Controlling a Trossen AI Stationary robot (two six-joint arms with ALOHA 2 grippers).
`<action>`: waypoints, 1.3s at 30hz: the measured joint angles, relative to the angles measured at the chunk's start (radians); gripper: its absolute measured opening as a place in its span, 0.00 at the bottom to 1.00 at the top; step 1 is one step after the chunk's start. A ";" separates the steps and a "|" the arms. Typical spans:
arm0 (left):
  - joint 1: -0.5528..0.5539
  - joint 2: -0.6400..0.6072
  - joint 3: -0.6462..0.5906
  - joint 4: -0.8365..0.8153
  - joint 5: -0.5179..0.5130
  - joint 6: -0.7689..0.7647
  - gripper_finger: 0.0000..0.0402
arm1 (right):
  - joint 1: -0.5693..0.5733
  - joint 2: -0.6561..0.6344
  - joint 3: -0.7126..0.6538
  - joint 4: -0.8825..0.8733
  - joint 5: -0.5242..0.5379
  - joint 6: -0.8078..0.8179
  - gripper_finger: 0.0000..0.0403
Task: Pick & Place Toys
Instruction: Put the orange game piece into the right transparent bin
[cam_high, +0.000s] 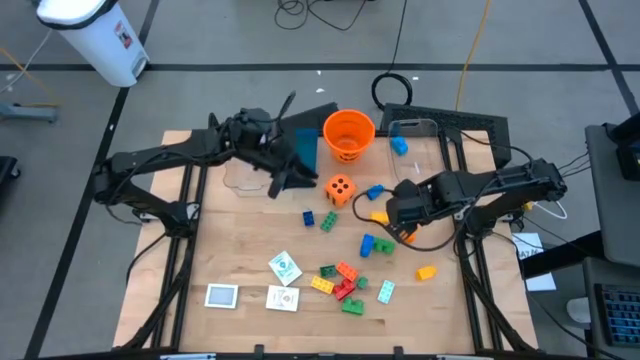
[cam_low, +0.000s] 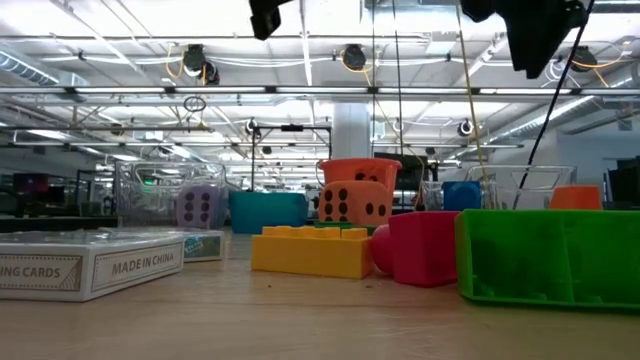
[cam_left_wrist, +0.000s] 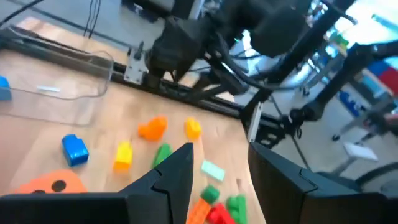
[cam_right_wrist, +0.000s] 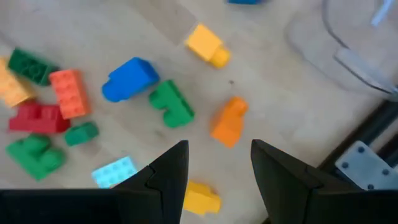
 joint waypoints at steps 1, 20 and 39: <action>-0.009 -0.003 0.000 -0.026 -0.008 0.009 0.40 | -0.001 0.000 0.000 -0.006 0.014 0.005 0.41; -0.134 -0.110 0.000 -0.218 -0.256 0.080 0.40 | -0.100 0.000 -0.347 0.240 -0.179 -0.014 0.66; -0.134 -0.106 0.000 -0.232 -0.267 0.087 0.40 | -0.159 0.000 -0.556 0.474 -0.316 0.038 0.76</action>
